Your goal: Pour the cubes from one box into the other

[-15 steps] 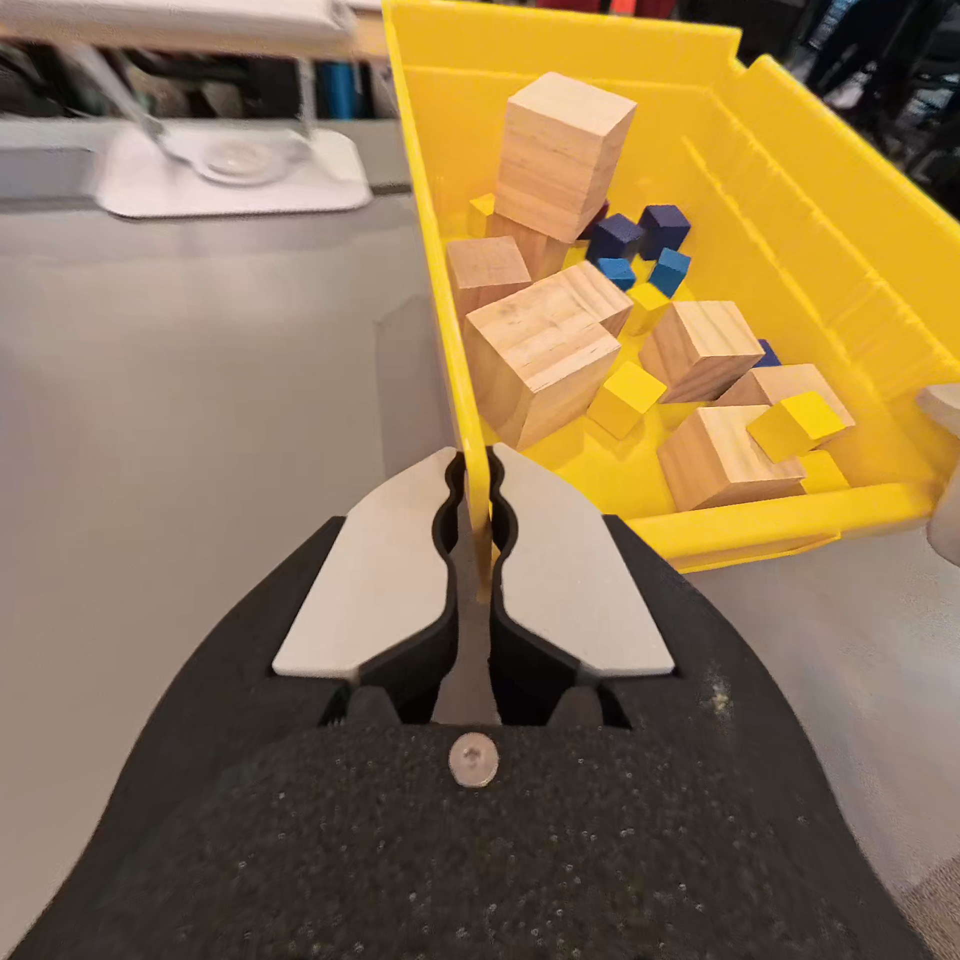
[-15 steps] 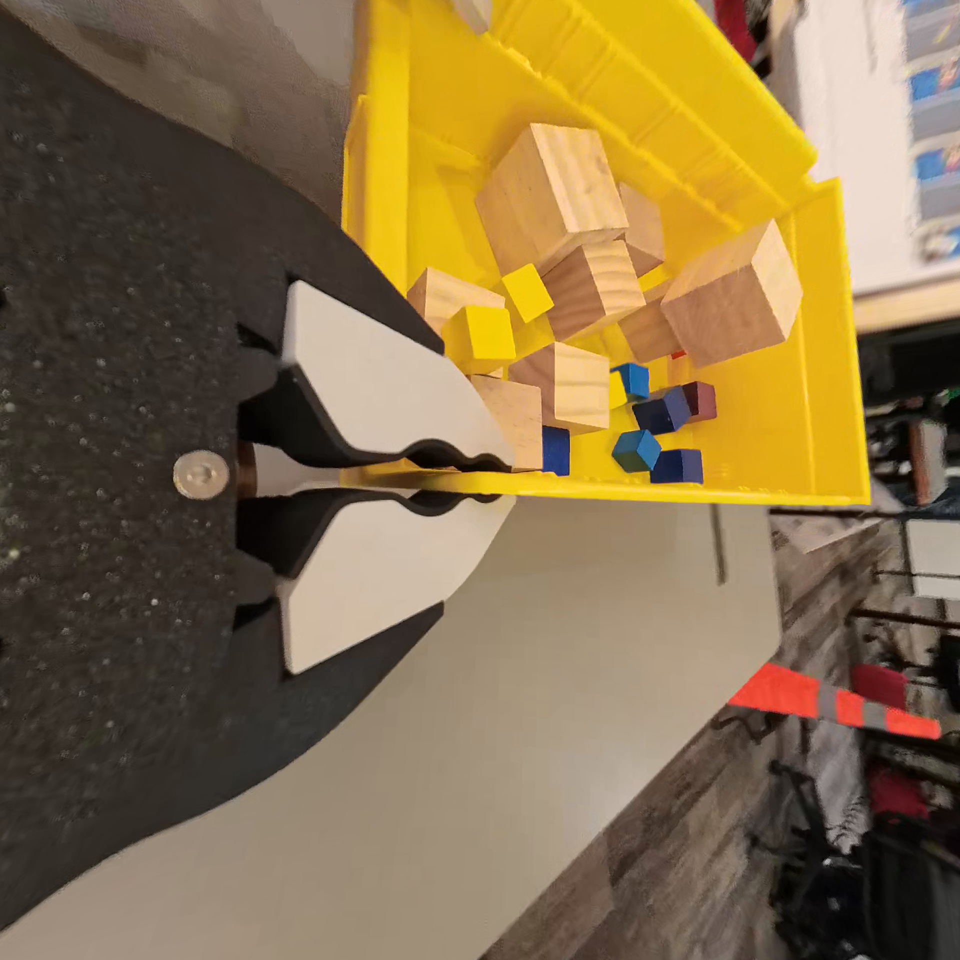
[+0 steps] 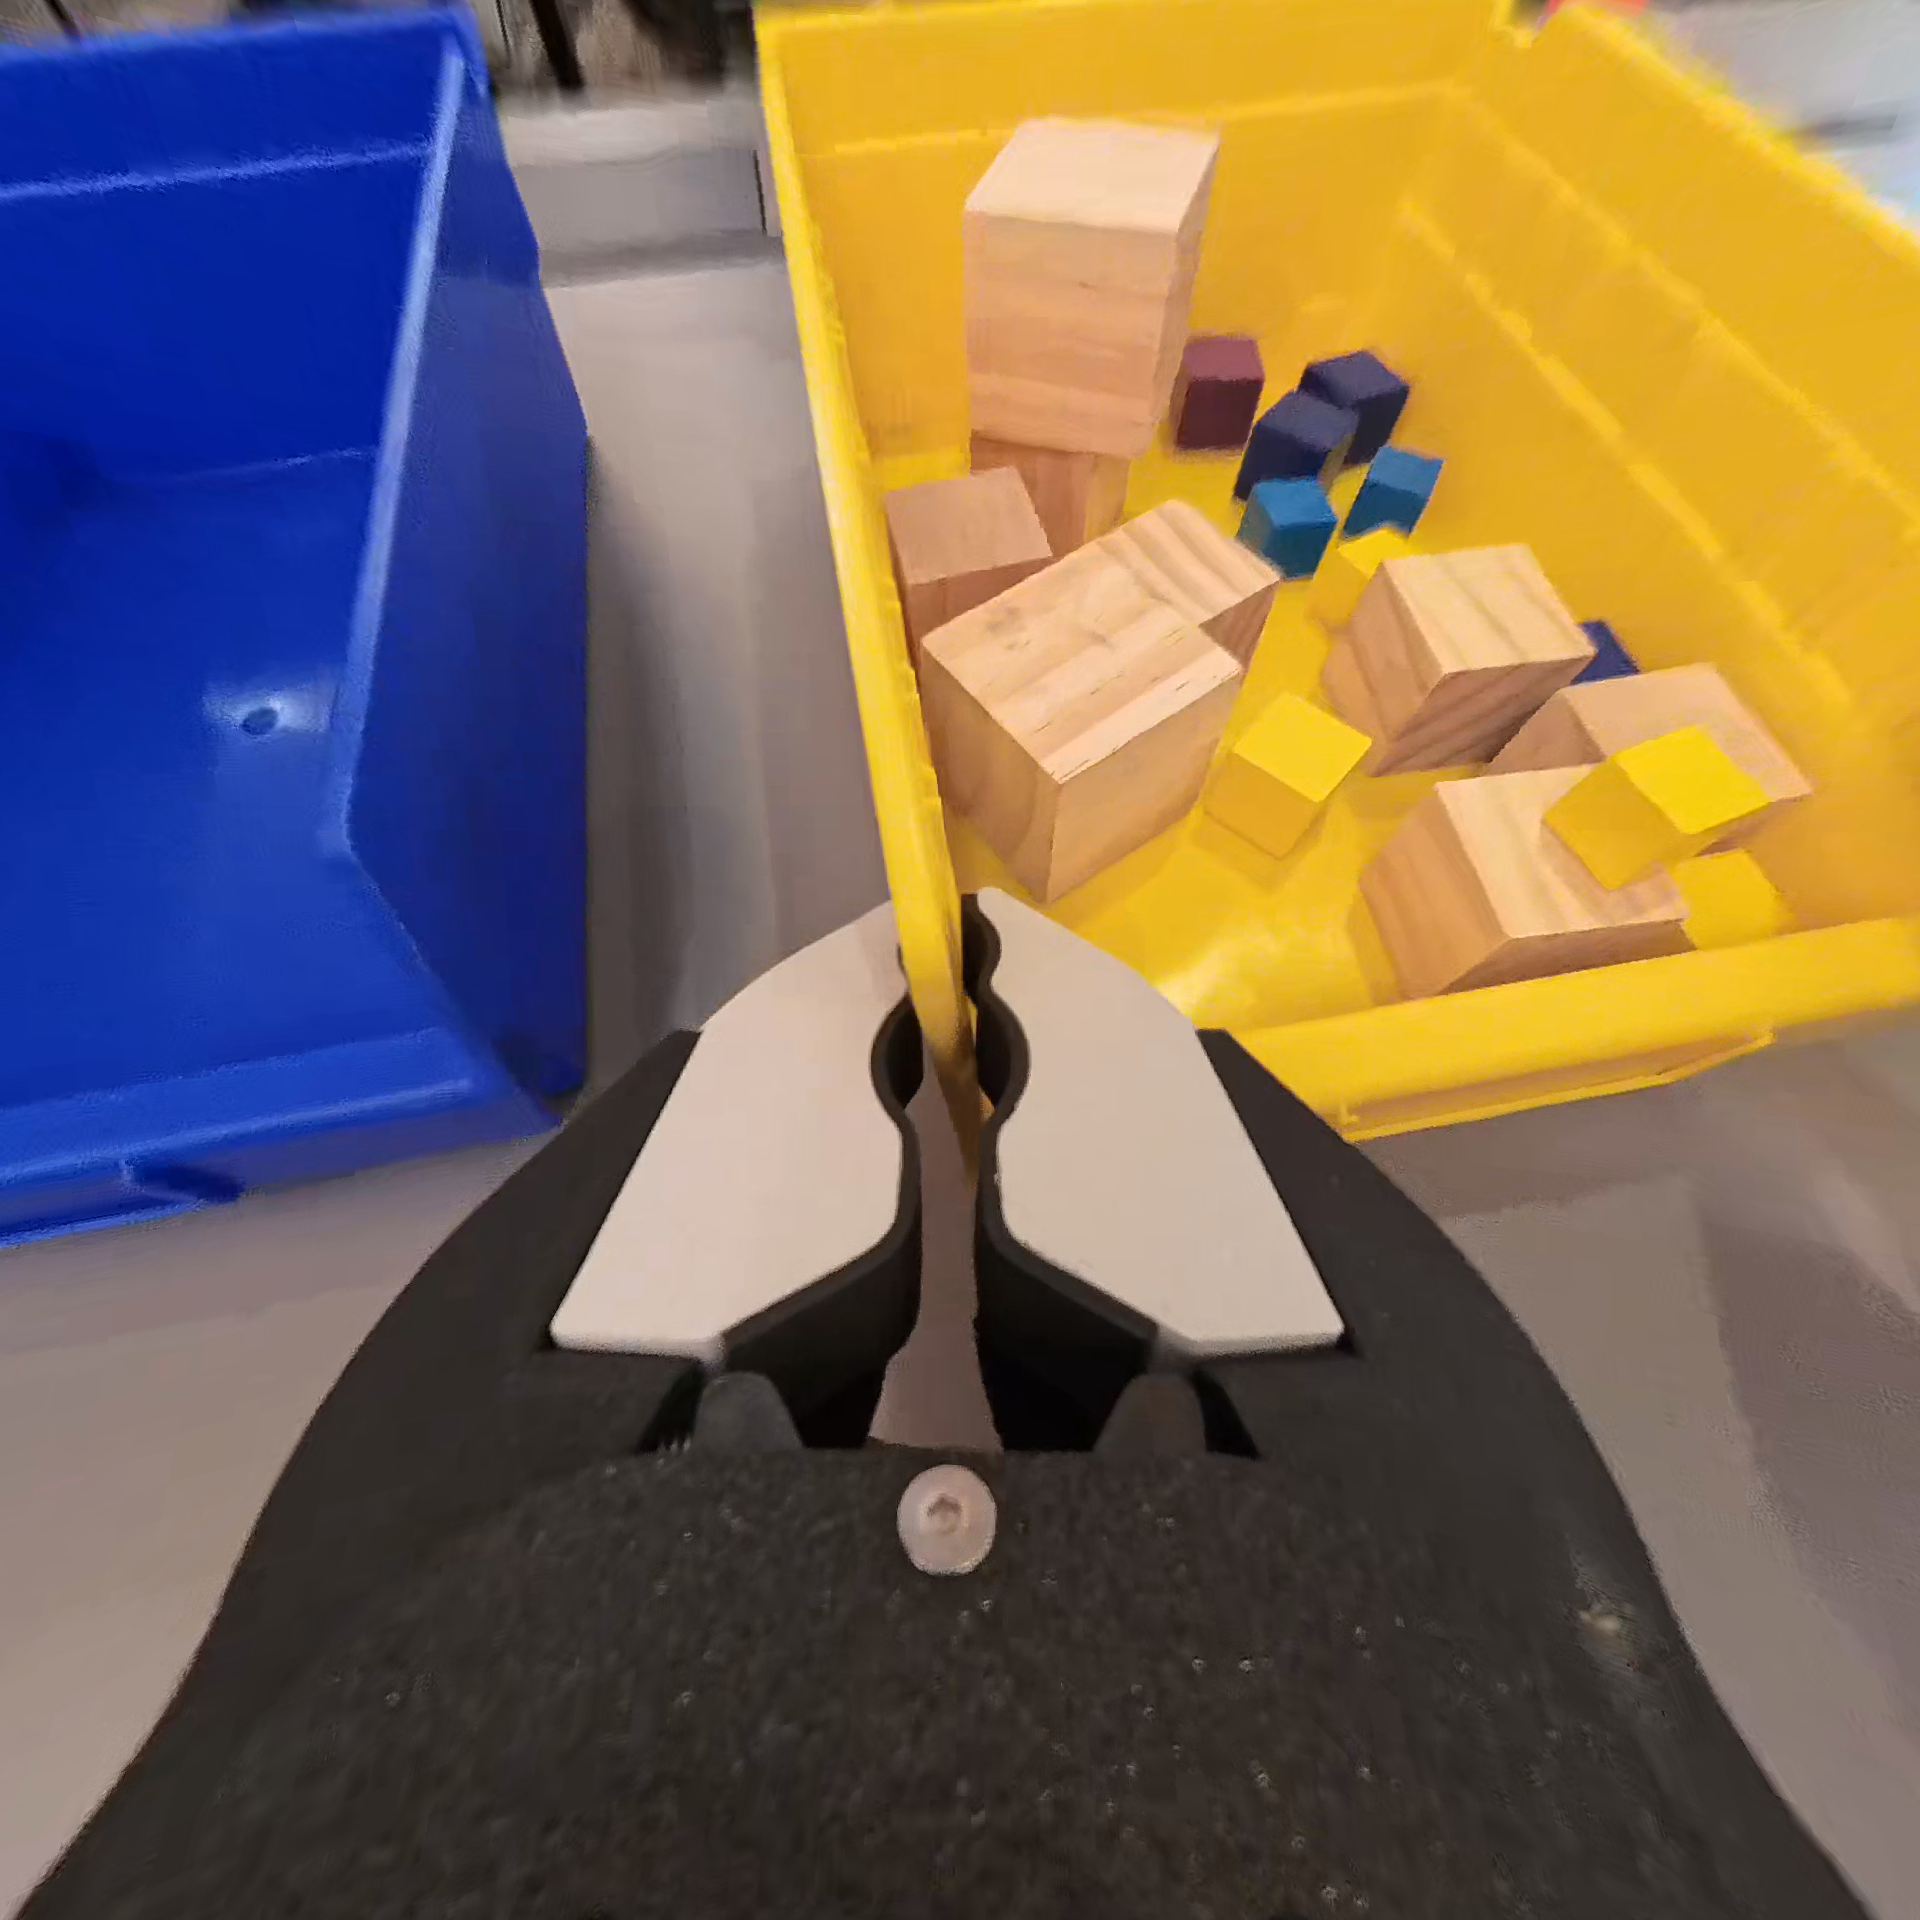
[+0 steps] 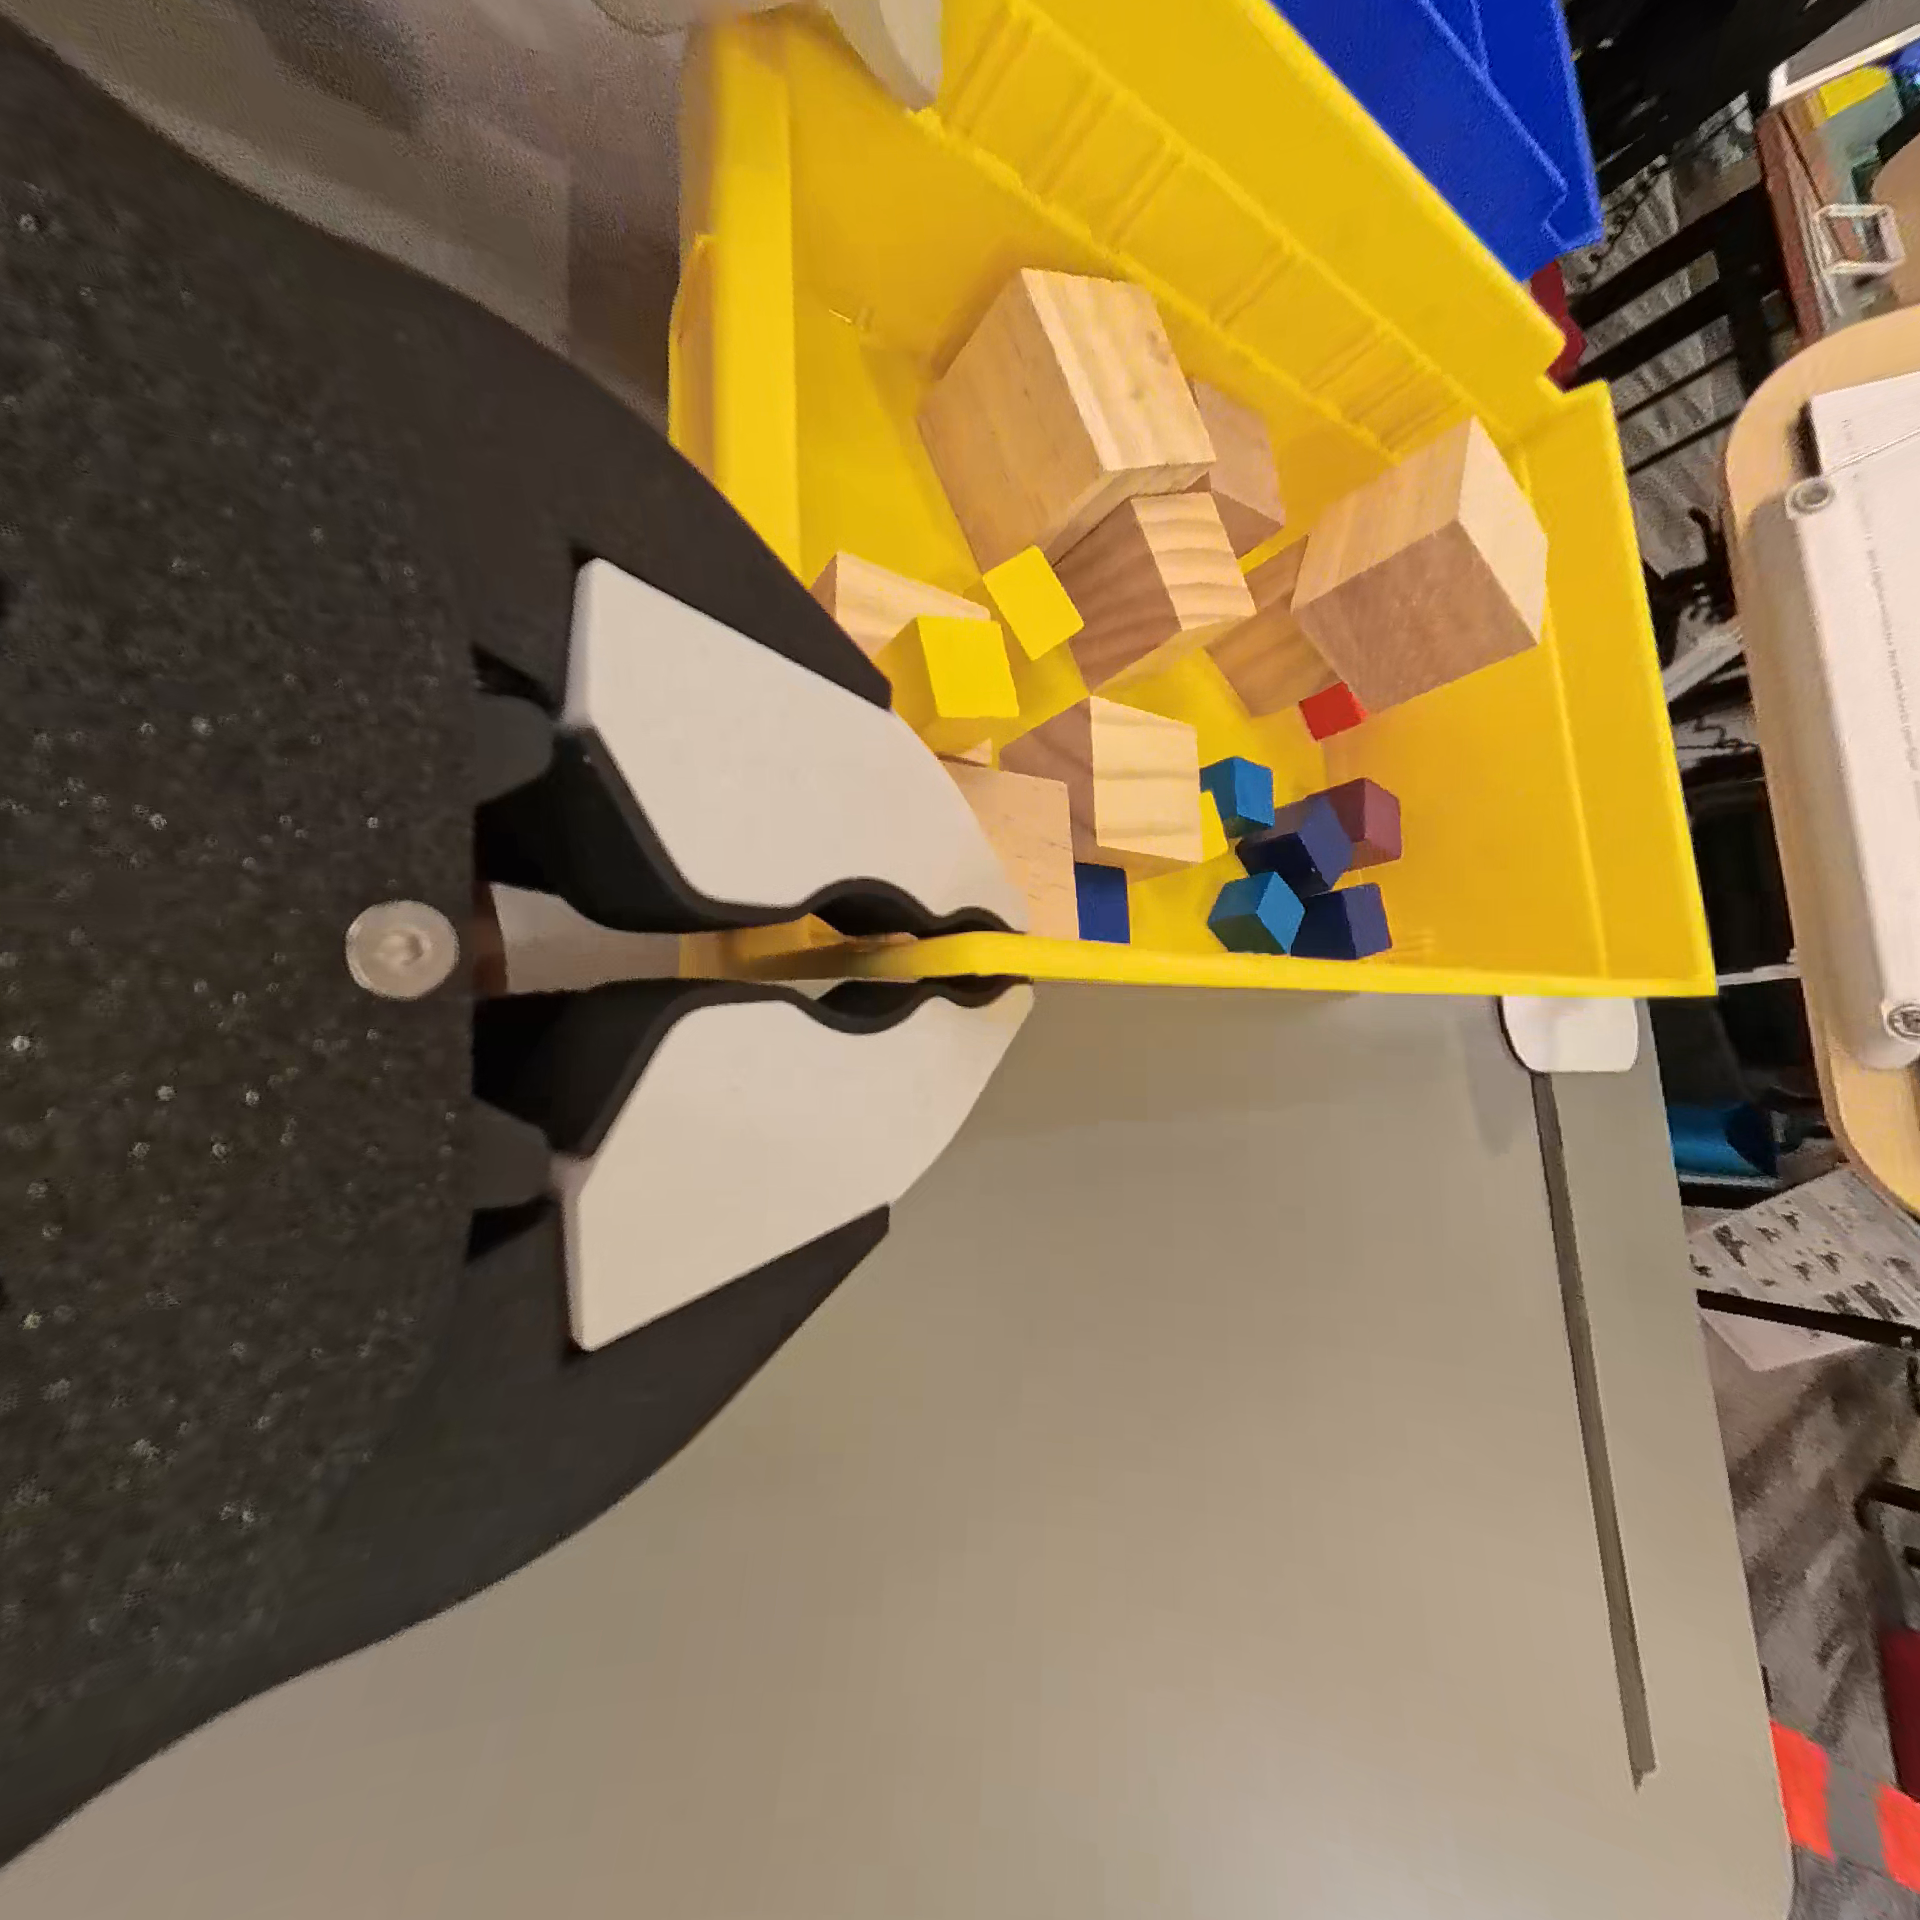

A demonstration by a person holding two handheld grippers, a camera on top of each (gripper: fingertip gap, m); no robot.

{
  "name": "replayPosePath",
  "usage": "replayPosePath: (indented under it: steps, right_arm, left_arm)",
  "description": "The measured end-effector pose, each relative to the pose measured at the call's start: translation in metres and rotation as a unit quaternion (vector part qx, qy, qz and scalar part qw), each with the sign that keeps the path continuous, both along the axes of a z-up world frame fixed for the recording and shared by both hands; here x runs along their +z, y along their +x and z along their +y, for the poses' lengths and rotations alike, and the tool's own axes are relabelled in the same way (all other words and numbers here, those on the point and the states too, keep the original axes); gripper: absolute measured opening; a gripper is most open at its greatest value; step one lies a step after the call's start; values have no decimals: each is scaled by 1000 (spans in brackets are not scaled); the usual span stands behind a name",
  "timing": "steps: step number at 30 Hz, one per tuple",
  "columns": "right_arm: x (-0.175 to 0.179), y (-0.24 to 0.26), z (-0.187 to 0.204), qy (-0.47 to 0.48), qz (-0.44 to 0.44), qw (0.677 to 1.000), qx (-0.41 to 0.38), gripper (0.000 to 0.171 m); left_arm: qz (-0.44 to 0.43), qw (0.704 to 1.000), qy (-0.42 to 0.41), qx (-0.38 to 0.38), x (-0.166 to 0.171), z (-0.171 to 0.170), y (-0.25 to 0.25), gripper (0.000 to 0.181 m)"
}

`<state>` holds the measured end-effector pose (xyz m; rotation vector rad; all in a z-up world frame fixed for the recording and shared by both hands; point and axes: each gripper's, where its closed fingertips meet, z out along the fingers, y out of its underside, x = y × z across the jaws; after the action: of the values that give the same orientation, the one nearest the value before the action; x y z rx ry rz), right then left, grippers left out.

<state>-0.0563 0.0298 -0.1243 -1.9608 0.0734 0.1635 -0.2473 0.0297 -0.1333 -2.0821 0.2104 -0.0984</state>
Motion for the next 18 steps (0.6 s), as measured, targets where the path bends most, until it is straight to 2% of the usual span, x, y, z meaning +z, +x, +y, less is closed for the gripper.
replayPosePath:
  steps: [4,6,7,9,12,14,16,18]
  right_arm:
    - [-3,-2,-6,-12,14,999,30,9]
    - [-6,1,-20,-24,20,998,49,27]
    - [-6,0,-29,-29,23,997,65,30]
    - [-6,3,-49,-30,2,996,83,34]
    - [-4,-4,-82,-10,-46,991,128,35]
    - [-6,-18,-107,14,-83,982,172,35]
    - [-3,-33,-126,35,-127,969,207,36]
    - [12,-51,-135,60,-133,963,226,37]
  left_arm:
    - [-24,999,-23,-18,-1,-7,1,9]
    - [-49,995,-70,-44,2,-25,4,40]
    - [-52,994,-82,-56,8,-37,1,47]
    - [-48,995,-58,-63,29,-59,-20,48]
    - [-59,997,-27,-52,47,-91,-74,47]
    - [-47,997,-51,-21,33,-105,-126,48]
    - [-25,997,-65,38,18,-107,-188,49]
    - [-42,993,-63,87,12,-98,-236,51]
